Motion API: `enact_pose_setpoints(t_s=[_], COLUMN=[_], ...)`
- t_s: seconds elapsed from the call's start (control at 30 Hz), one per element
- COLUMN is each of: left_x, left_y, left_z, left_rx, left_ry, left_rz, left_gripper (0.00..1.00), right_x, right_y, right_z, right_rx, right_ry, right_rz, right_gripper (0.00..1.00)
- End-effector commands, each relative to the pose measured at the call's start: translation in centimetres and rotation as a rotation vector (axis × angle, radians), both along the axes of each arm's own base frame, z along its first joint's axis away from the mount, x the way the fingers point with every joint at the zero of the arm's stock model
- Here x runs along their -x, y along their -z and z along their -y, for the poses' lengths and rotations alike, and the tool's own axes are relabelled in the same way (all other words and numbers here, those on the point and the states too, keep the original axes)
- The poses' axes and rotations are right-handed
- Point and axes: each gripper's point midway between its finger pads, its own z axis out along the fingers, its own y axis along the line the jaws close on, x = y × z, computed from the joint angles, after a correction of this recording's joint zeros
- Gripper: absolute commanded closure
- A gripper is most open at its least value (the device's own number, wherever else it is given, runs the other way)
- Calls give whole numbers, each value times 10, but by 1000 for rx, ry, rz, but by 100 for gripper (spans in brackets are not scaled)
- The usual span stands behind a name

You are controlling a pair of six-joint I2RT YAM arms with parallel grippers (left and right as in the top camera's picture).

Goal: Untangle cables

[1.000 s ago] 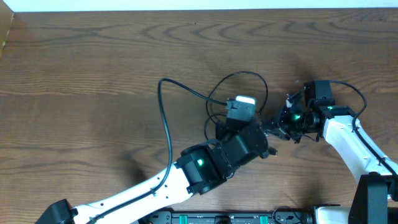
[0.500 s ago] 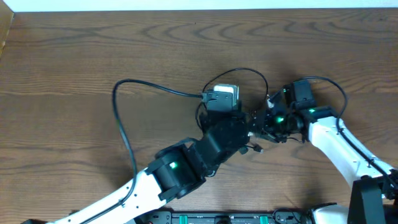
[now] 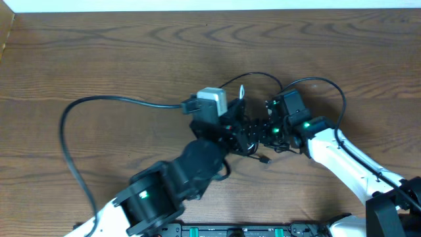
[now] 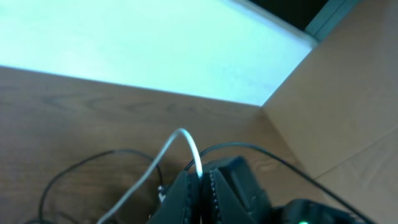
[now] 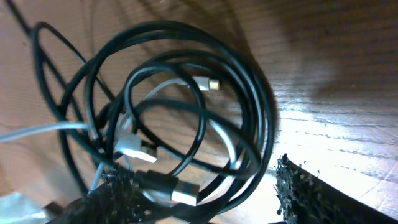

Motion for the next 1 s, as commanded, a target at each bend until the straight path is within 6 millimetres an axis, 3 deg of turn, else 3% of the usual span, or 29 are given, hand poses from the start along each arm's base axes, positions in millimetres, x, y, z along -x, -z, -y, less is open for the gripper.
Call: enact_pose_setpoints(t_s=[0.0,0.23,0.4,0.57,0.7,0.77,0.9,0.97], left_x=[8,23,23,18,14,10,1,-5], left_y=[-39,-68,-66,-53,-51,-46,-27,-15], left_z=[-21,-53,-73,-78,-82,-81,-69,-60], left_rx=[32,24,8,-36,-44,-58,-78,-105], left_ry=[-7,-18,-56,-80,-98,-107,-106,-105], left_rz=[101,205,196,162,158,141,81,52], left_gripper=[92,92,92,92,92,92,92,92], right_x=[-7,-11,-22,-30,-29,-30,-32,-32], right_y=[12,35,40,42,38,35,25,21], right_z=[4,21,49,99,139,142,129,123], right_rx=[115,239,318,389,369,278,91,39], right_ry=[48,138,211,347,458,434,330,278], right_rz=[25,3,16,-35,-135,-163,-163,-147], right_gripper=[25,23,23,25,37,44,47,53])
